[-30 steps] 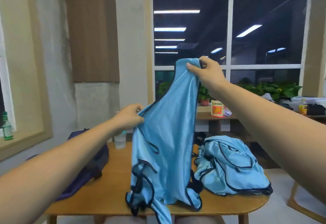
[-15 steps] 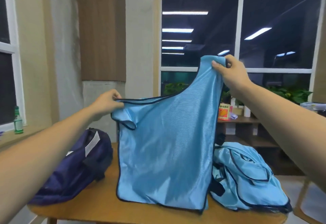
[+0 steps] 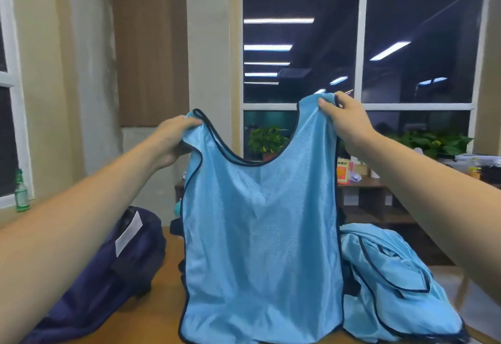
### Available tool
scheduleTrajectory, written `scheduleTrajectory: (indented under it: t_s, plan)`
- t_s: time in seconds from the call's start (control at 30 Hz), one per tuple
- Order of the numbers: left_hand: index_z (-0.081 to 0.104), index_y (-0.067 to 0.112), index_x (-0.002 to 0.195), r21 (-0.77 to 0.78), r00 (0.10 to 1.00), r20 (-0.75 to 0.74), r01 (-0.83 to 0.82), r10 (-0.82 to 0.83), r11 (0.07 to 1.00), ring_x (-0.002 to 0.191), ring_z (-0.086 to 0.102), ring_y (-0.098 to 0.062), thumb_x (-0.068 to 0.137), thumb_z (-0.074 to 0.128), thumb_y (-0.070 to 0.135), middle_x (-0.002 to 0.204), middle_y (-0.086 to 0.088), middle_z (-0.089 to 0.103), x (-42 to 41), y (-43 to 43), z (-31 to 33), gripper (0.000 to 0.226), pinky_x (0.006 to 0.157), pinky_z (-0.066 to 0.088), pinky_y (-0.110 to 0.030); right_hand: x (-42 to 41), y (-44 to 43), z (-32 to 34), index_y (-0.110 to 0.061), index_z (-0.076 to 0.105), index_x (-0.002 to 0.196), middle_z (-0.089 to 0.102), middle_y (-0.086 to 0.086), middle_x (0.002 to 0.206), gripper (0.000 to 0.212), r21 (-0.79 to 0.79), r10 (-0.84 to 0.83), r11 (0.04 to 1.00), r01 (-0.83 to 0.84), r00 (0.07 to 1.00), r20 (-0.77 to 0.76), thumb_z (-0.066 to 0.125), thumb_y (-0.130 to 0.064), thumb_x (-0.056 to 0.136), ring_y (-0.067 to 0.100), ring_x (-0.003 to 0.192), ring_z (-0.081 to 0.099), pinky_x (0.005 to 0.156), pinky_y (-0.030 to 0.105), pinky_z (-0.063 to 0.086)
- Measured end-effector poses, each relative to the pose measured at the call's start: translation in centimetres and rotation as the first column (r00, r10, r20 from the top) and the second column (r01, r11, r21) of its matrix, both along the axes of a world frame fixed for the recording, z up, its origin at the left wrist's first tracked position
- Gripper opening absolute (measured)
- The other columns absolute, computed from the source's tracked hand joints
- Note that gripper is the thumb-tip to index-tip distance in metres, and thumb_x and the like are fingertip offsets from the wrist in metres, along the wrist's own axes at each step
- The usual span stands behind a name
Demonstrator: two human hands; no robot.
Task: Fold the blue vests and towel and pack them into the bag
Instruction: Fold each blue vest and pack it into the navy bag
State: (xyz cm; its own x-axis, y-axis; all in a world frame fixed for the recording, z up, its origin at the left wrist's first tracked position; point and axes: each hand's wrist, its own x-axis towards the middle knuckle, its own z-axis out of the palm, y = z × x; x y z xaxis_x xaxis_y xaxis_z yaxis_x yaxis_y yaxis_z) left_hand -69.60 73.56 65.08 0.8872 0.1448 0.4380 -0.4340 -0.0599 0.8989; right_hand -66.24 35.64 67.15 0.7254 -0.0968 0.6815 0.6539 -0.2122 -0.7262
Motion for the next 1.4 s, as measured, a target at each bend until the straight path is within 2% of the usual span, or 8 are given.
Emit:
scheduleTrajectory:
  t_s: [0.13,0.33,0.5,0.77,0.87,1.0,1.27,1.4]
  plan:
    - [0.069,0.018,0.09,0.217,0.991,0.105,-0.103,0.082,0.971,0.068,0.064,-0.014,0.096,0.075,0.025,0.078,0.001,0.067,-0.2,-0.3,0.9,0.011,0.06,0.054,-0.028,-0.2,0.0,0.1,-0.008,0.063,0.12,0.069,0.015,0.117,0.039,0.009,0.016,1.0,-0.016,1.0,-0.026,0.065,-0.044,0.104,0.031,0.112,0.07,0.099,0.045,0.058]
    - [0.065,-0.005,0.087,0.331,0.984,0.117,-0.167,0.136,0.929,0.077,0.056,-0.019,0.073,0.087,0.039,0.082,-0.009,0.061,-0.9,-0.1,2.9,0.05,0.076,0.04,-0.036,0.5,0.2,-0.5,-0.021,0.067,0.114,0.07,0.005,0.111,0.022,-0.039,-0.019,0.999,0.018,0.999,-0.032,0.062,-0.04,0.107,0.025,0.108,0.07,0.101,0.044,0.059]
    - [0.053,0.022,0.062,0.339,0.982,0.109,-0.183,0.155,0.923,0.081,0.057,-0.022,0.066,0.094,0.041,0.081,-0.008,0.057,-1.1,-0.5,3.7,0.045,0.079,0.041,-0.039,1.2,0.9,-1.6,-0.019,0.068,0.111,0.07,0.009,0.112,0.026,-0.043,-0.018,0.999,0.016,0.999,-0.047,0.065,-0.044,0.104,0.026,0.108,0.071,0.103,0.049,0.058]
    - [0.061,0.024,0.083,0.323,0.969,0.181,-0.222,0.17,0.92,0.073,0.068,-0.014,0.078,0.093,0.034,0.081,0.001,0.07,-3.1,-0.4,6.3,0.034,0.062,0.055,-0.032,0.3,0.8,-0.3,-0.013,0.068,0.112,0.072,0.012,0.111,0.033,0.027,0.014,1.0,-0.014,1.0,-0.008,0.07,-0.043,0.101,0.03,0.108,0.072,0.1,0.045,0.06]
    - [0.064,0.024,0.09,0.326,0.965,0.197,-0.231,0.173,0.917,0.077,0.07,-0.016,0.079,0.093,0.037,0.085,0.0,0.072,-4.8,-0.3,8.2,0.033,0.068,0.057,-0.035,-1.1,0.5,1.3,-0.02,0.071,0.106,0.073,0.008,0.108,0.023,0.052,0.021,0.998,-0.022,1.0,0.021,0.071,-0.042,0.101,0.029,0.106,0.073,0.095,0.042,0.061]
    - [0.064,0.019,0.091,0.292,0.958,0.245,-0.219,0.149,0.931,0.062,0.067,-0.009,0.084,0.089,0.03,0.077,0.003,0.07,-7.8,-0.8,11.2,0.028,0.054,0.053,-0.021,-3.9,0.1,3.9,-0.025,0.071,0.106,0.073,-0.001,0.105,0.016,0.055,0.022,0.998,-0.029,0.993,0.114,0.07,-0.04,0.102,0.019,0.1,0.072,0.085,0.033,0.06]
    - [0.064,0.023,0.081,0.241,0.949,0.309,-0.147,0.068,0.959,0.068,0.07,-0.015,0.084,0.088,0.027,0.079,0.0,0.072,-13.0,-0.8,16.8,0.025,0.059,0.058,-0.027,-8.9,-0.6,9.1,-0.026,0.069,0.092,0.07,-0.008,0.088,0.016,0.069,0.004,0.997,-0.025,0.954,0.301,0.07,-0.039,0.102,0.011,0.085,0.068,0.076,0.028,0.056]
    - [0.064,0.024,0.08,0.247,0.943,0.329,-0.146,0.059,0.958,0.069,0.071,-0.017,0.081,0.091,0.029,0.081,-0.001,0.073,-13.7,-0.7,17.9,0.027,0.062,0.059,-0.029,-9.0,-1.0,10.0,-0.013,0.067,0.1,0.066,0.009,0.091,0.028,0.072,0.013,0.997,-0.037,0.951,0.31,0.072,-0.041,0.098,0.015,0.084,0.062,0.079,0.036,0.052]
